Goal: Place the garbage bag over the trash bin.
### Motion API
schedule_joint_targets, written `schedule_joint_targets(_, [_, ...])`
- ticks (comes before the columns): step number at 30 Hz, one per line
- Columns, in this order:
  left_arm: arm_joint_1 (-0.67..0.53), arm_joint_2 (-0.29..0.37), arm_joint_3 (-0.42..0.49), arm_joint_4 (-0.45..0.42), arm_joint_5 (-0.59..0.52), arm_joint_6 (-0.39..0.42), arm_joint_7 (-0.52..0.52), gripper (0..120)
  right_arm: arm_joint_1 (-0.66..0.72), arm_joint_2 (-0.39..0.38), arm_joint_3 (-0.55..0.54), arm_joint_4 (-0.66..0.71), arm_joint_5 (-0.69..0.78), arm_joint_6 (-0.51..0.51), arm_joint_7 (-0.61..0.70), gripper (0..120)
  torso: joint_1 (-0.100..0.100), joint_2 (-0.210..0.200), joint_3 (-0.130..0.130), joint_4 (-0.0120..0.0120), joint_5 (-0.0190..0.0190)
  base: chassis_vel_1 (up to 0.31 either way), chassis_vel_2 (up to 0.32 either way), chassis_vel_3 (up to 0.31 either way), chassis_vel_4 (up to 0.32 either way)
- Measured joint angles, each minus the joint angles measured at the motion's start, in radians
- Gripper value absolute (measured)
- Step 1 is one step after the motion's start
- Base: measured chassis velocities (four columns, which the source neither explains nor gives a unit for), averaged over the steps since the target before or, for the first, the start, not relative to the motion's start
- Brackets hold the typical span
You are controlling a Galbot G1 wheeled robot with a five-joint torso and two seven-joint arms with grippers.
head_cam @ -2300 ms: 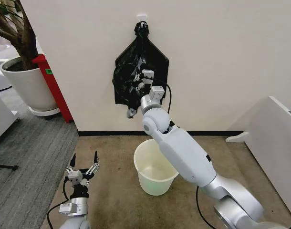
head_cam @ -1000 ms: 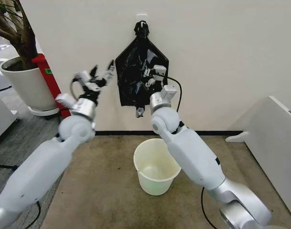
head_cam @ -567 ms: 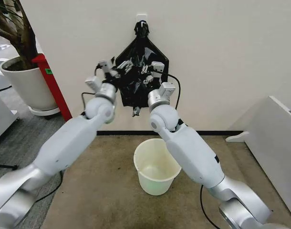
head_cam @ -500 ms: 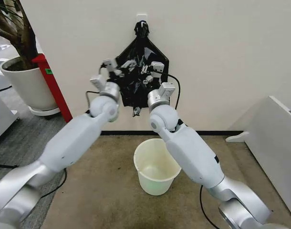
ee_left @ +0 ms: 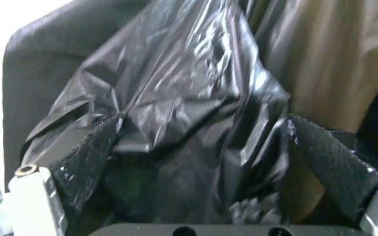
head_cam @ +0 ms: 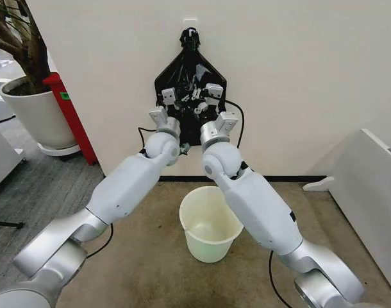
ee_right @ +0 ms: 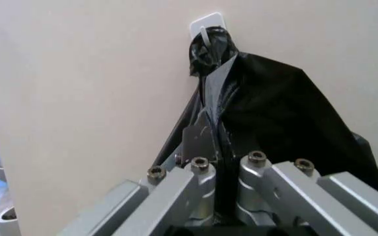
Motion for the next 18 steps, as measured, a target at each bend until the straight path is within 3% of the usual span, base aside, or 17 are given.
schedule_joint_targets(8, [-0.028, -0.036, 0.024, 0.058, 0.018, 0.033, -0.015, 90, -0.002, 0.003, 0.003, 0.004, -0.011, 0.006, -0.011, 0, 0.000, 0.000, 0.000, -0.0001, 0.0000, 0.000, 0.000, 0.000, 0.000])
schedule_joint_targets(13, [-0.045, -0.058, 0.043, 0.098, 0.033, 0.045, -0.015, 69, -0.004, 0.000, 0.006, 0.009, -0.019, 0.011, -0.019, 0, 0.000, 0.000, 0.000, -0.0003, 0.0000, 0.000, 0.000, 0.000, 0.000])
schedule_joint_targets(14, [-0.045, -0.058, 0.043, 0.098, 0.033, 0.045, -0.015, 69, -0.004, 0.000, 0.006, 0.009, -0.019, 0.011, -0.019, 0, 0.000, 0.000, 0.000, -0.0003, 0.0000, 0.000, 0.000, 0.000, 0.000])
schedule_joint_targets(18, [-0.048, -0.051, 0.056, 0.075, 0.035, 0.045, -0.025, 51, -0.011, -0.008, 0.019, 0.010, -0.022, 0.012, -0.023, 0, 0.000, 0.000, 0.000, -0.0003, 0.0000, 0.000, 0.000, 0.000, 0.000])
